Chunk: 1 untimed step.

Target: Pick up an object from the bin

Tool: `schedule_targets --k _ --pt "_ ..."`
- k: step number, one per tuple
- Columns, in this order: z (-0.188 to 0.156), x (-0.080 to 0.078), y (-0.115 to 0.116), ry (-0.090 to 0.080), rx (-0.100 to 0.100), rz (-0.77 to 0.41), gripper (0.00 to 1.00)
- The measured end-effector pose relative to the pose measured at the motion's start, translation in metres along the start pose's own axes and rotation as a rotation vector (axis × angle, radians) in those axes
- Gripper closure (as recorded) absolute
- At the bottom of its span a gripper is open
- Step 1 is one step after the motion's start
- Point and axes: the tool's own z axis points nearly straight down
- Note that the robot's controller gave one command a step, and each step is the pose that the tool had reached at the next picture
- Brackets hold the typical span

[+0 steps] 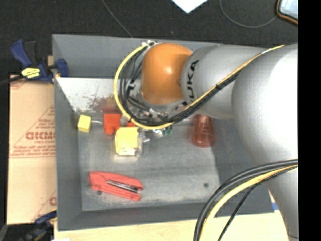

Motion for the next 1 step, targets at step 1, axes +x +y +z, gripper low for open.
schedule_targets --k 1 --pt "-0.0277 0.0199 0.0606 -0.041 -0.01 -0.041 0.0"
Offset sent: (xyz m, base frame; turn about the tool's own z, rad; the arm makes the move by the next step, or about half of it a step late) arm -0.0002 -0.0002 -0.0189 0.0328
